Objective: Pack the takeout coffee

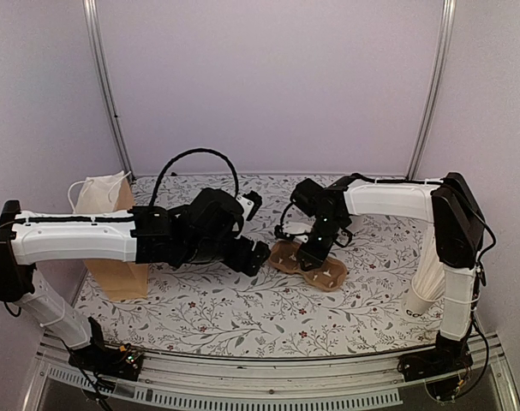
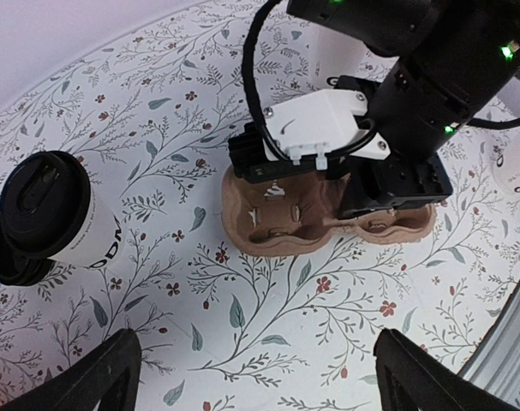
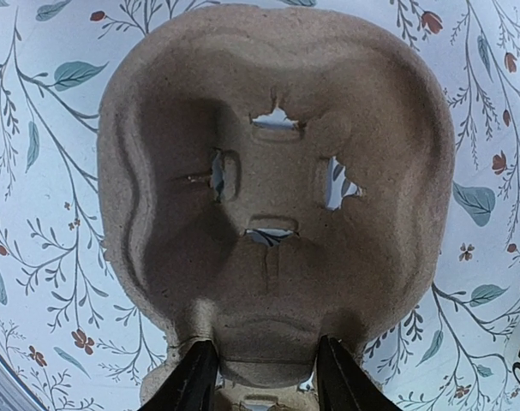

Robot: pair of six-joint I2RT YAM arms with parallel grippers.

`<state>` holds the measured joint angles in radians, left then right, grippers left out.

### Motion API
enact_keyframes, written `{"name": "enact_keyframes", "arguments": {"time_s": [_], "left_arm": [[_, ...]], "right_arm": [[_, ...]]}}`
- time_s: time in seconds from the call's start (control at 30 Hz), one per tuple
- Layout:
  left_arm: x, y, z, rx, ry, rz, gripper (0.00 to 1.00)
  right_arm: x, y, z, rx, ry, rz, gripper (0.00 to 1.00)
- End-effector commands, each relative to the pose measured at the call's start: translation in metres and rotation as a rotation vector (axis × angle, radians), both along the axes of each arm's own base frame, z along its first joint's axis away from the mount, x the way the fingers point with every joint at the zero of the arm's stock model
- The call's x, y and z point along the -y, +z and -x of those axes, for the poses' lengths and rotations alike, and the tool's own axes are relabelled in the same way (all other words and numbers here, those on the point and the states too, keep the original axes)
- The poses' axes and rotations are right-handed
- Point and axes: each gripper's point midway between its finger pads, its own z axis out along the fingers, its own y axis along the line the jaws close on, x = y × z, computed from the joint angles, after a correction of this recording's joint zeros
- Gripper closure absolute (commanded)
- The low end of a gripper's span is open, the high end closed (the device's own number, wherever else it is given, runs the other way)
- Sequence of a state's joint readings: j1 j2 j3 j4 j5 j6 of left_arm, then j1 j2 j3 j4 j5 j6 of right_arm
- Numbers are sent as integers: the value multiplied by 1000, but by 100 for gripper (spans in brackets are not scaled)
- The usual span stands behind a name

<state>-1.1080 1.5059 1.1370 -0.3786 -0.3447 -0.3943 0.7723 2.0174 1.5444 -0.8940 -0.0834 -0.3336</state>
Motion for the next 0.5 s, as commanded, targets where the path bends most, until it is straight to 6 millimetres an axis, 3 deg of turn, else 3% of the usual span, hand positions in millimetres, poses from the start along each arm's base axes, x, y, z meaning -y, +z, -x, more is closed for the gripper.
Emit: {"name": "enact_keyframes", "arguments": {"time_s": [0.0, 0.17, 0.27, 0.33, 0.47], "left_arm": [[1, -3, -1, -6, 3, -5, 3], [1, 0, -1, -7, 3, -11, 3], [-1, 15, -3, 11, 6, -14, 4], [-7, 38, -4, 43, 13, -2, 4], [-25, 103, -5, 134, 45, 60, 5]], "right_arm": [[3, -9, 3, -16, -4, 30, 58], [6, 1, -1, 22, -5, 31, 60], [7, 21, -8, 83, -6, 15, 62], [7, 35, -10, 111, -7, 0, 64], [11, 65, -15, 187, -12, -28, 66]]}}
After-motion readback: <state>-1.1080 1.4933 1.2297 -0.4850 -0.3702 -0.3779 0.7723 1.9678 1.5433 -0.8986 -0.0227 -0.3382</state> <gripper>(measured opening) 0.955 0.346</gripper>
